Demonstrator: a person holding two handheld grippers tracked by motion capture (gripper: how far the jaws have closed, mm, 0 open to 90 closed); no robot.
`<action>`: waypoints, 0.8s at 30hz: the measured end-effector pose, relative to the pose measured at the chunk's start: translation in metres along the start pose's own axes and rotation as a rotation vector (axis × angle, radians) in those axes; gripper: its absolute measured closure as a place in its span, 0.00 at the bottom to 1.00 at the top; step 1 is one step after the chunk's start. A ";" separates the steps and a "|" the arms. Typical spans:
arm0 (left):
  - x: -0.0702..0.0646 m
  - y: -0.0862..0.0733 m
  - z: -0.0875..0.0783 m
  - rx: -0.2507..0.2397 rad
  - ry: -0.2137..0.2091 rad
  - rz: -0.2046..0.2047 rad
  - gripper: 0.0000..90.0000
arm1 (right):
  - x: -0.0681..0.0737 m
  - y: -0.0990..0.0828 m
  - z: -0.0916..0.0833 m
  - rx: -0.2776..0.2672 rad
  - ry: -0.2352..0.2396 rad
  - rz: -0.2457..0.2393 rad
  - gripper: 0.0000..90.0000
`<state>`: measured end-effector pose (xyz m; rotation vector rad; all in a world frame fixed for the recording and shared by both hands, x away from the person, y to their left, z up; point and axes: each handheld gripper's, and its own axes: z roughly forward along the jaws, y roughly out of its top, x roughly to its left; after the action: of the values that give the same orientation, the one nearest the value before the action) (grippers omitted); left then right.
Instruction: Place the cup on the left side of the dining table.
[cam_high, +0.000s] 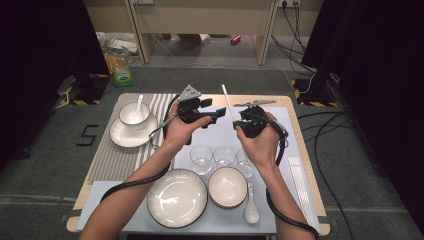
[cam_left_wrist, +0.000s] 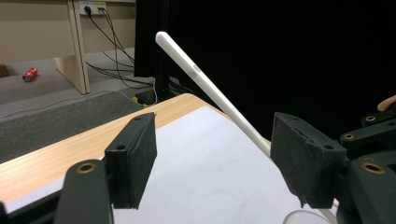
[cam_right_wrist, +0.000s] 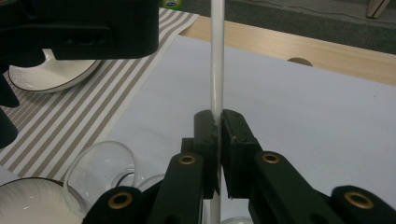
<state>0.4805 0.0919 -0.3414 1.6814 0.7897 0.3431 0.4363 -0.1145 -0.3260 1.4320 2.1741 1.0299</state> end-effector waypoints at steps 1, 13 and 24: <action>0.000 0.000 0.000 0.000 -0.002 -0.001 0.34 | 0.000 0.000 0.000 -0.001 0.000 0.000 0.95; -0.002 0.001 0.005 0.003 -0.007 -0.013 0.36 | 0.000 0.000 -0.001 -0.004 0.000 -0.001 0.95; -0.001 0.002 0.012 0.012 -0.007 -0.032 0.37 | 0.002 0.002 -0.001 -0.013 0.005 -0.002 0.95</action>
<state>0.4879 0.0820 -0.3424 1.6783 0.8136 0.3111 0.4360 -0.1126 -0.3237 1.4234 2.1682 1.0463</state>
